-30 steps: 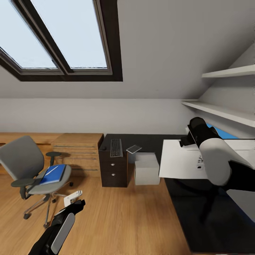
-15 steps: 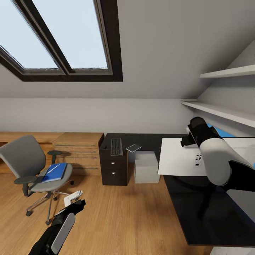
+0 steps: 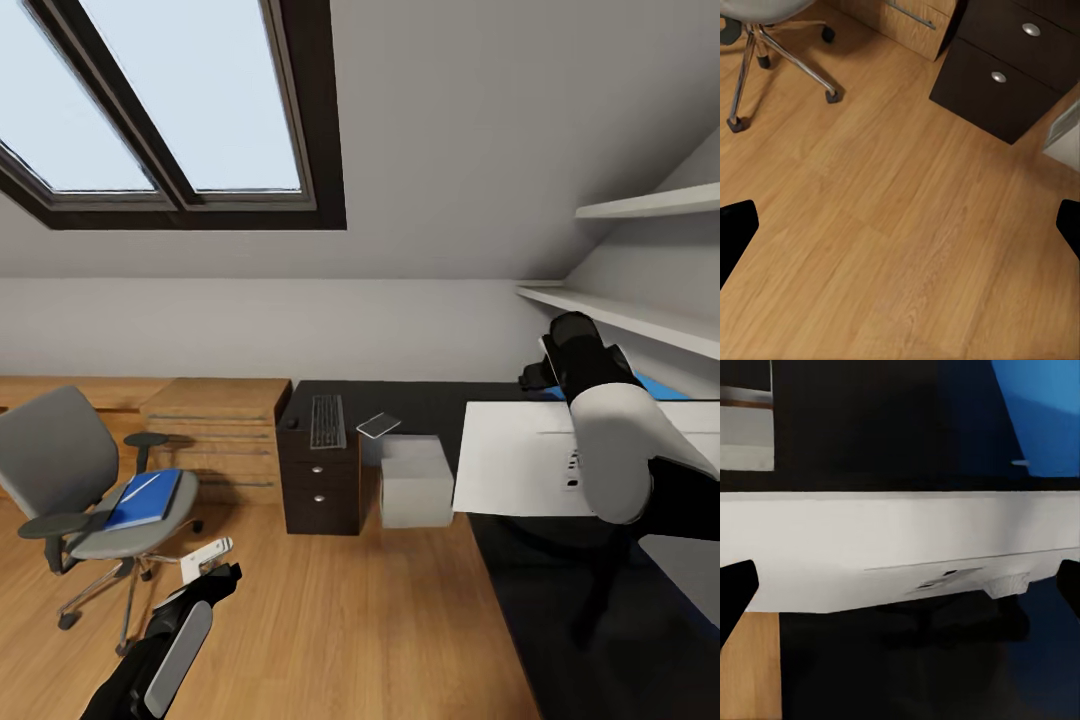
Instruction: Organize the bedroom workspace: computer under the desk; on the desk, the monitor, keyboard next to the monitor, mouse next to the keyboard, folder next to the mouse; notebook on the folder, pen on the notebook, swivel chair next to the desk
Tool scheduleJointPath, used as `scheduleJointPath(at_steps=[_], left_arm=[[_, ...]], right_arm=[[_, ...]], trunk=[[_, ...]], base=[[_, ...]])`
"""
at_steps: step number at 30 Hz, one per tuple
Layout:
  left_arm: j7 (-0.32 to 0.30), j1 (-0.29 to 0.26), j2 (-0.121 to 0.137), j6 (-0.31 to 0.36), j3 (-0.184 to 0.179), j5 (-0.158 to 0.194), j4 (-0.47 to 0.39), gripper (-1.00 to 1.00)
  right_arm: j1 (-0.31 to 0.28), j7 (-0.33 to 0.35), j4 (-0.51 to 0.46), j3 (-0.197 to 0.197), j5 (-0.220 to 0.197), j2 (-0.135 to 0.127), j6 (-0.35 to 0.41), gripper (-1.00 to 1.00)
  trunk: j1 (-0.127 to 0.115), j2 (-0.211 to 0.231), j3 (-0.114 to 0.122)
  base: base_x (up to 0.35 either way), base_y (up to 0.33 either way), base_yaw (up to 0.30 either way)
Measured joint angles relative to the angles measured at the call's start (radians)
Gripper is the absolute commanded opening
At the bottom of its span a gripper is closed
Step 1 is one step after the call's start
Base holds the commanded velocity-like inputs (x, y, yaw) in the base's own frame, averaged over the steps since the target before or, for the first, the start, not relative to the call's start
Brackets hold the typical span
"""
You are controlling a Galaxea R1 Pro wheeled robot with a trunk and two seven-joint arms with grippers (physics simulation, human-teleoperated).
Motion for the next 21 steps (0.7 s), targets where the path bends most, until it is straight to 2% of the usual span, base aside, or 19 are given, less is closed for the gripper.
scheduleJointPath(at_steps=[5, 11, 21], left_arm=[[0.0, 0.0, 0.0, -0.001, 0.0, 0.0, 0.0, 1.0], [0.0, 0.0, 0.0, -0.001, 0.0, 0.0, 0.001, 1.0], [-0.001, 0.0, -0.001, 0.001, 0.0, 0.0, 0.001, 1.0]], right_arm=[[0.0, 0.0, 0.001, 0.0, -0.002, 0.002, -0.001, 1.0], [0.001, -0.002, 0.004, 0.0, -0.003, 0.006, -0.001, 1.0], [0.004, -0.002, 0.005, 0.0, -0.003, 0.008, -0.001, 1.0]], trunk=[[0.0, 0.0, 0.0], [0.0, 0.0, 0.0], [0.0, 0.0, 0.0]], base=[[0.32, 0.0, 0.0], [0.121, 0.0, 0.0], [0.237, 0.0, 0.0]])
